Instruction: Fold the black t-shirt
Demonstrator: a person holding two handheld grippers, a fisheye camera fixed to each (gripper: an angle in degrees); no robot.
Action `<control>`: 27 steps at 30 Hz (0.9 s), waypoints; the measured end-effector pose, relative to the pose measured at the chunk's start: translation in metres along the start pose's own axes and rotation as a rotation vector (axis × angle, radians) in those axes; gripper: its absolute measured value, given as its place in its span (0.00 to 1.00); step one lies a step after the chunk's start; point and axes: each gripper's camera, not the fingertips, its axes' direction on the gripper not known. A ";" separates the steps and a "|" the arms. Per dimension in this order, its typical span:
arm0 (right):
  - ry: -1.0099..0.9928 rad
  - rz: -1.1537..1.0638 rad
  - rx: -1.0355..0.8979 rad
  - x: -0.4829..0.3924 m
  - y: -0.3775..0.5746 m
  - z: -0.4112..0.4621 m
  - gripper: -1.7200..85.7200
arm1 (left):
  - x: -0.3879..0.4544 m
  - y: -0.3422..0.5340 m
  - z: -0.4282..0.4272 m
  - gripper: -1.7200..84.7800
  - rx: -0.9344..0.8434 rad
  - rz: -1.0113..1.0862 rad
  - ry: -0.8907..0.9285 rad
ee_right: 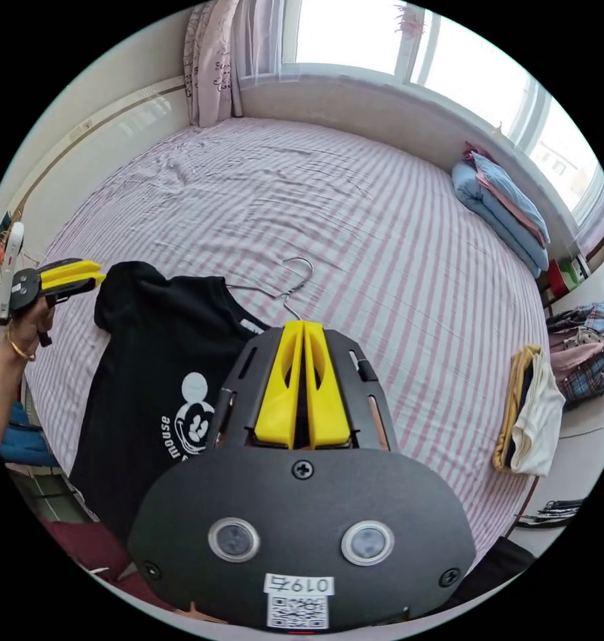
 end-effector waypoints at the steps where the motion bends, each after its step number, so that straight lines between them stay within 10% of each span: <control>1: 0.000 0.002 -0.011 -0.005 -0.004 0.006 0.03 | 0.007 -0.001 0.006 0.08 -0.003 -0.014 0.051; 14: 0.028 -0.098 -0.189 -0.048 -0.038 0.109 0.13 | 0.014 0.003 0.061 0.04 0.022 -0.056 0.122; 27: 0.199 -0.053 -0.102 -0.084 -0.024 0.123 0.03 | -0.011 0.006 0.082 0.04 0.018 -0.088 0.135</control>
